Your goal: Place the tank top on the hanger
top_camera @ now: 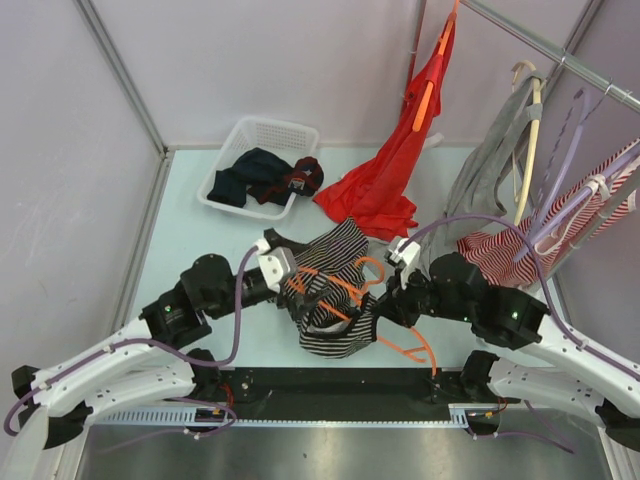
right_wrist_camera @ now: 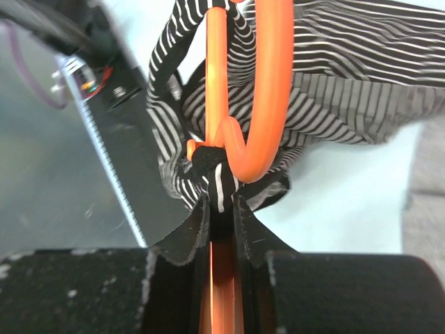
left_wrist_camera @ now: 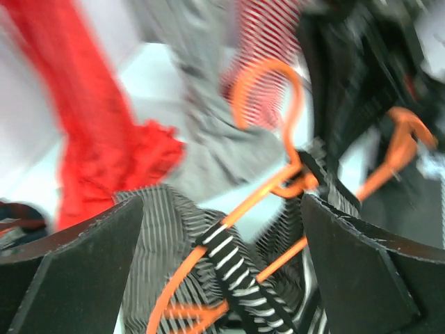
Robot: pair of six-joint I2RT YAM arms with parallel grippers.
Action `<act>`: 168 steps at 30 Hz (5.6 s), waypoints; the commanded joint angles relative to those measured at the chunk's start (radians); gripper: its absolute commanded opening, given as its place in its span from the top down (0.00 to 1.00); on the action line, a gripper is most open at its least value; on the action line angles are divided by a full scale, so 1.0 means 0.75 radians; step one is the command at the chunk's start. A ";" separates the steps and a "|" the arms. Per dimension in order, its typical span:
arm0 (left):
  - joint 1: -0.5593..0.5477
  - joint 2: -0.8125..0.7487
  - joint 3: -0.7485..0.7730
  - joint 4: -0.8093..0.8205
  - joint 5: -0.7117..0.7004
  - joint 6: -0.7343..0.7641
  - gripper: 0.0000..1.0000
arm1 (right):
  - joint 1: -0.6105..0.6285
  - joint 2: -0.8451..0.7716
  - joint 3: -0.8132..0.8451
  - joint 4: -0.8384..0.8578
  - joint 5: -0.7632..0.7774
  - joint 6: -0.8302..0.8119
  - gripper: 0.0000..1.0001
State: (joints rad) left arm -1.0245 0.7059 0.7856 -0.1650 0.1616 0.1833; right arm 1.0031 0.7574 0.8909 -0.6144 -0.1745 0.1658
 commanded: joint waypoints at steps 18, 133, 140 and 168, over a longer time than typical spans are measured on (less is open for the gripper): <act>0.249 0.088 0.094 0.212 -0.494 -0.389 0.00 | 0.043 -0.157 0.350 -0.561 1.182 0.327 1.00; 0.364 0.071 -0.011 0.251 -0.307 -0.463 0.01 | -1.055 1.328 1.966 -0.263 0.668 -0.293 1.00; 0.364 0.063 -0.013 0.255 -0.307 -0.463 0.01 | -1.049 1.306 1.950 -0.257 0.644 -0.293 1.00; 0.364 0.032 -0.019 0.261 -0.295 -0.471 0.00 | -0.990 1.158 1.660 -0.140 0.644 -0.284 1.00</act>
State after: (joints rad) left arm -0.7605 0.7486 0.7776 -0.0154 -0.0715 -0.1577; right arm 0.2371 1.6764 2.1494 -0.8173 0.2993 -0.0376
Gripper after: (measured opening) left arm 0.994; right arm 0.142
